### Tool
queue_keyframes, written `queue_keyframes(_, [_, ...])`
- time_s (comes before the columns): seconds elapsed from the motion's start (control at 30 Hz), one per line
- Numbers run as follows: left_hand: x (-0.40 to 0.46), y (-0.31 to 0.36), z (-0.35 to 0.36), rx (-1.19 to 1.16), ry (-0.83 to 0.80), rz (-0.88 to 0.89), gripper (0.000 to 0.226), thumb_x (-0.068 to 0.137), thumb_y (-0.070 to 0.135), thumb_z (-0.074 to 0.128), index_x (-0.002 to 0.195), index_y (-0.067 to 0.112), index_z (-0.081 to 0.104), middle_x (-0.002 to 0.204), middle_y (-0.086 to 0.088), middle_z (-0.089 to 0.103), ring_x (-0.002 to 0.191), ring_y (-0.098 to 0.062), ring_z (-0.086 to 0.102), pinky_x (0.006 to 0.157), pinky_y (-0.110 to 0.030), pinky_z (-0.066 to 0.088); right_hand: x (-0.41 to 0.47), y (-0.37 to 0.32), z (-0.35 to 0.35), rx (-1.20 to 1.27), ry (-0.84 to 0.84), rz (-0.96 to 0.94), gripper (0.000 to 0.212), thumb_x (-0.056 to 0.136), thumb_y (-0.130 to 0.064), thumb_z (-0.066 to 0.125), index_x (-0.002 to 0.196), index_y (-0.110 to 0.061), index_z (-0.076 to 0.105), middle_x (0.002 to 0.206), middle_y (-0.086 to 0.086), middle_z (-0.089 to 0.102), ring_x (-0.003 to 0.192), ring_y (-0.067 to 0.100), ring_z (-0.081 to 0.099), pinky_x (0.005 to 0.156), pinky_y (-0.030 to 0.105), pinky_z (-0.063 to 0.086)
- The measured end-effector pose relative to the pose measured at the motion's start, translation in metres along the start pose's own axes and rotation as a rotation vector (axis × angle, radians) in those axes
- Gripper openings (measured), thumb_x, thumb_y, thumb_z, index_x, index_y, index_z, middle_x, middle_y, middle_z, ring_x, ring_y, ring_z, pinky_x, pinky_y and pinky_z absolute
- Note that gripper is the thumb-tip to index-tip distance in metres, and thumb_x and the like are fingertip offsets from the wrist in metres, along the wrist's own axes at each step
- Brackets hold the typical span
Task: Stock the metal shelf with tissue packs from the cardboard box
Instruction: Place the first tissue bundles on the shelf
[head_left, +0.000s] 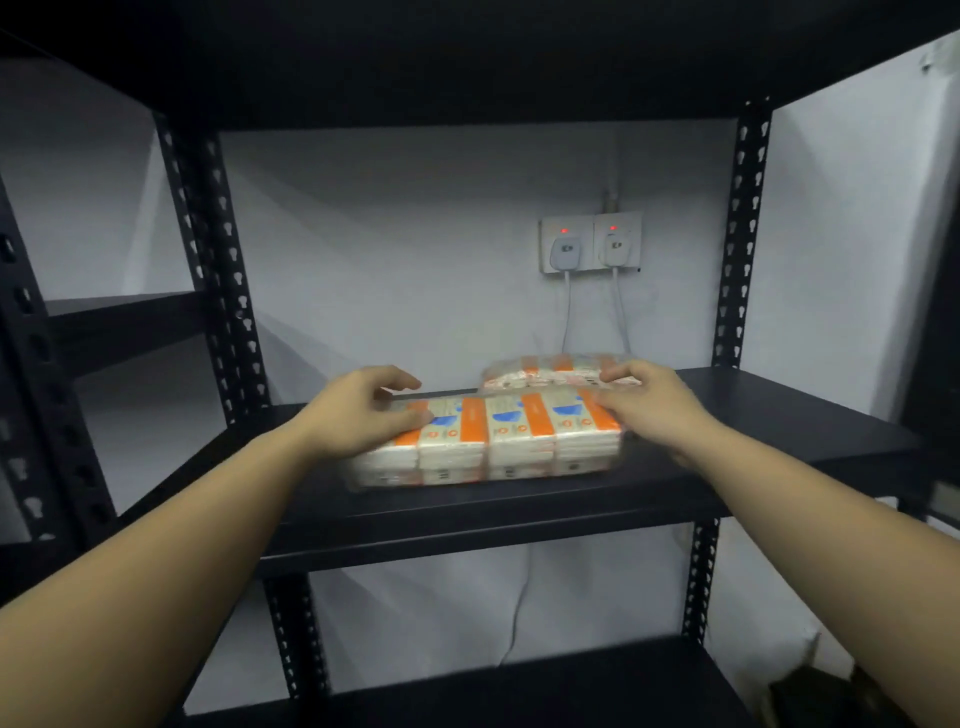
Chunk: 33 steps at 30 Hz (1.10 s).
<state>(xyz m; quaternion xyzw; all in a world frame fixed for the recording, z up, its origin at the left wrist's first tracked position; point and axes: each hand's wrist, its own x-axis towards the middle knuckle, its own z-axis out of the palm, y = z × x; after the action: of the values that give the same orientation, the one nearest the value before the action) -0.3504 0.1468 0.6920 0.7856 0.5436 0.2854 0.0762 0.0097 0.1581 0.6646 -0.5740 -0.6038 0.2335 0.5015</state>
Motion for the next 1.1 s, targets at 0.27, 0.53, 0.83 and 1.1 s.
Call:
queue_keyframes(0.27, [0.004, 0.006, 0.008, -0.203, -0.279, -0.070, 0.097, 0.056, 0.072, 0.087, 0.140, 0.038, 0.053, 0.130, 0.013, 0.063, 0.116, -0.012, 0.065, 0.107, -0.040, 0.051, -0.016, 0.014, -0.036, -0.104, -0.285, -0.097, 0.078, 0.060, -0.086, 0.073, 0.127, -0.047, 0.064, 0.130, -0.016, 0.061, 0.118, 0.009, 0.061, 0.100, 0.037, 0.052])
queue_keyframes(0.53, [0.001, -0.012, 0.009, -0.389, -0.305, -0.238, 0.131, 0.052, 0.046, 0.097, 0.159, 0.029, 0.024, 0.140, 0.000, 0.048, 0.114, -0.014, 0.058, 0.095, -0.030, 0.047, -0.023, 0.017, -0.025, -0.088, -0.393, -0.103, 0.086, 0.071, -0.041, 0.091, 0.145, -0.042, 0.046, 0.124, -0.031, 0.047, 0.108, 0.003, 0.061, 0.074, 0.016, 0.055])
queue_keyframes(0.83, [-0.013, -0.020, 0.012, -0.448, -0.133, -0.221, 0.089, 0.057, 0.047, 0.096, 0.131, 0.015, 0.058, 0.116, 0.004, 0.073, 0.102, -0.016, 0.073, 0.091, -0.034, 0.058, -0.017, 0.019, -0.022, -0.064, -0.331, -0.107, 0.081, 0.069, -0.035, 0.094, 0.140, -0.034, 0.055, 0.127, -0.019, 0.054, 0.109, 0.010, 0.064, 0.080, 0.028, 0.062])
queue_keyframes(1.1, [-0.025, -0.017, 0.022, -0.508, -0.045, -0.107, 0.041, 0.078, 0.033, 0.089, 0.115, 0.020, 0.078, 0.102, 0.006, 0.081, 0.096, -0.012, 0.077, 0.098, -0.036, 0.058, -0.030, 0.019, -0.034, -0.053, -0.229, -0.149, 0.077, 0.062, -0.039, 0.095, 0.132, -0.033, 0.063, 0.127, -0.012, 0.063, 0.105, 0.009, 0.067, 0.077, 0.024, 0.059])
